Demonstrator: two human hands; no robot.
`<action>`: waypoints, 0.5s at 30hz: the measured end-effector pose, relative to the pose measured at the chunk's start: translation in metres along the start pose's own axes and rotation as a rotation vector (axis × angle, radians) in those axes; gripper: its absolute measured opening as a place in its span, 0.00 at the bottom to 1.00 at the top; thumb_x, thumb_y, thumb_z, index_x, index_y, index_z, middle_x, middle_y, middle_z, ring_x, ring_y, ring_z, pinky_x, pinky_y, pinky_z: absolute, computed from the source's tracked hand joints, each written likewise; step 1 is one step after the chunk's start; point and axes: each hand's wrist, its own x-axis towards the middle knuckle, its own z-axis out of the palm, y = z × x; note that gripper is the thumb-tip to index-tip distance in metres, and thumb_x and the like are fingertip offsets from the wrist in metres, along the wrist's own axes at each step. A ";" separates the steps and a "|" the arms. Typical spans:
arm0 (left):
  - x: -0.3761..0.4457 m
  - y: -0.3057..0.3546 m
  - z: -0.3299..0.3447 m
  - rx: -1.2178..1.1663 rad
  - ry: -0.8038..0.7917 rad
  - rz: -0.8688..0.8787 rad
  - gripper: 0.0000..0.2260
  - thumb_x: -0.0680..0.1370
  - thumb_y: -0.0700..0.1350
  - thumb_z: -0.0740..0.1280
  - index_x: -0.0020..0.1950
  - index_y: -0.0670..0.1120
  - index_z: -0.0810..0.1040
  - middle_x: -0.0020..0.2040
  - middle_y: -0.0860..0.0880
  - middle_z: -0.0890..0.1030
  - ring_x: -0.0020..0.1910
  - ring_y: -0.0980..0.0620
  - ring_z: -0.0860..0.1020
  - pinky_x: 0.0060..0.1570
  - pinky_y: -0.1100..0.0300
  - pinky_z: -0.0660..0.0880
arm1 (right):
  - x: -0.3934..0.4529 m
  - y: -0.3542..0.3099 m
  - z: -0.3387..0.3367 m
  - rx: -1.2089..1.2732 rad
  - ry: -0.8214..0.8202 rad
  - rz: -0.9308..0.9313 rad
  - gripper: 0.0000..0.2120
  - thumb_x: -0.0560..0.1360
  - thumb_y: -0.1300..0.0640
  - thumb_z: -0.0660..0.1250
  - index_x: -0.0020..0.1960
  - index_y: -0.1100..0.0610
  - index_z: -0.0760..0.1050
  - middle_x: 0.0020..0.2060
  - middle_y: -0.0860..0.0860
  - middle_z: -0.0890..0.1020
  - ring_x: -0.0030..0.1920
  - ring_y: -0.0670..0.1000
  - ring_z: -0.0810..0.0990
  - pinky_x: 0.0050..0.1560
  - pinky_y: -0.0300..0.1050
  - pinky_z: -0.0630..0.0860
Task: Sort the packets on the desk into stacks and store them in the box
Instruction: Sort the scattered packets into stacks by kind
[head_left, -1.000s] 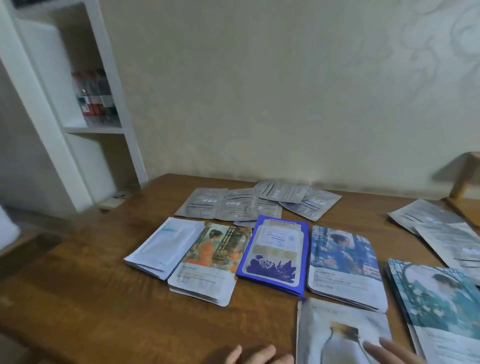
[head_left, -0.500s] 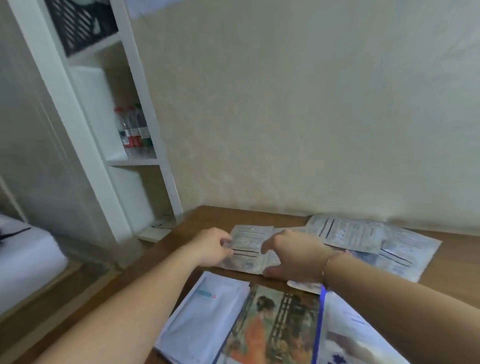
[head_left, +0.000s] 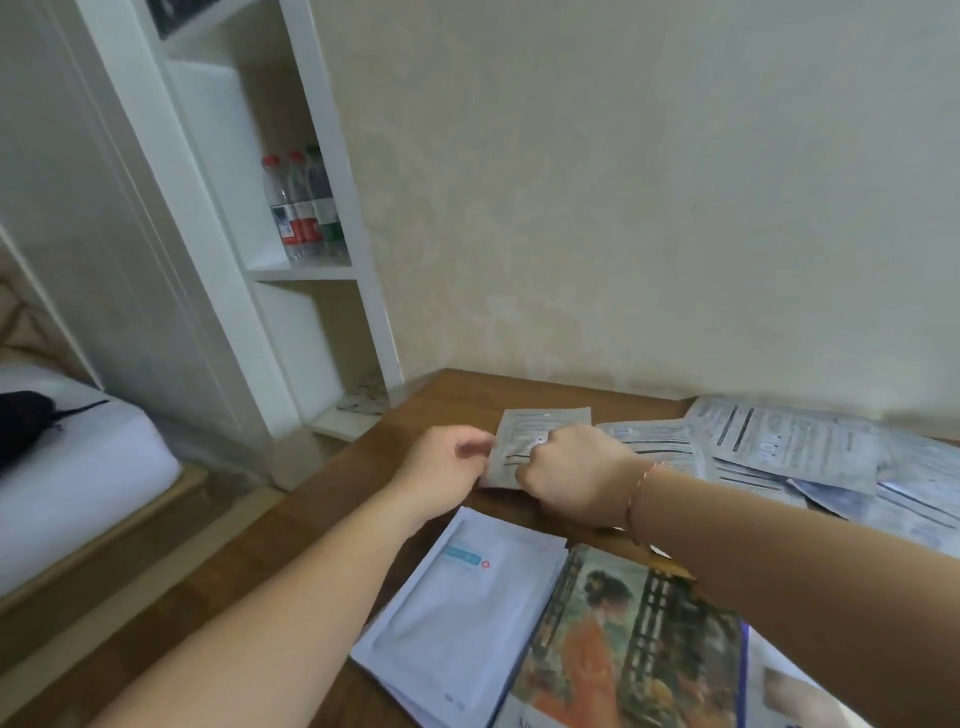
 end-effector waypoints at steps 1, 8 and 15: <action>-0.005 0.003 -0.001 -0.179 0.150 -0.053 0.15 0.79 0.41 0.66 0.65 0.51 0.78 0.64 0.51 0.79 0.60 0.55 0.76 0.60 0.59 0.72 | 0.002 0.000 0.000 0.020 0.009 0.044 0.11 0.81 0.58 0.58 0.60 0.58 0.75 0.55 0.58 0.81 0.53 0.60 0.80 0.42 0.49 0.74; -0.047 0.037 -0.007 -1.731 -0.116 -0.589 0.39 0.80 0.65 0.55 0.75 0.33 0.60 0.71 0.29 0.66 0.72 0.33 0.65 0.71 0.42 0.63 | -0.020 -0.003 -0.014 0.254 0.627 0.336 0.11 0.69 0.61 0.68 0.37 0.55 0.66 0.30 0.53 0.77 0.24 0.58 0.72 0.25 0.43 0.61; -0.133 0.081 0.005 -1.806 -0.291 -0.427 0.37 0.81 0.63 0.45 0.58 0.32 0.77 0.48 0.31 0.82 0.41 0.36 0.83 0.42 0.47 0.81 | -0.123 -0.051 -0.043 0.162 0.870 -0.032 0.04 0.72 0.65 0.69 0.40 0.59 0.77 0.42 0.55 0.82 0.40 0.55 0.82 0.27 0.47 0.75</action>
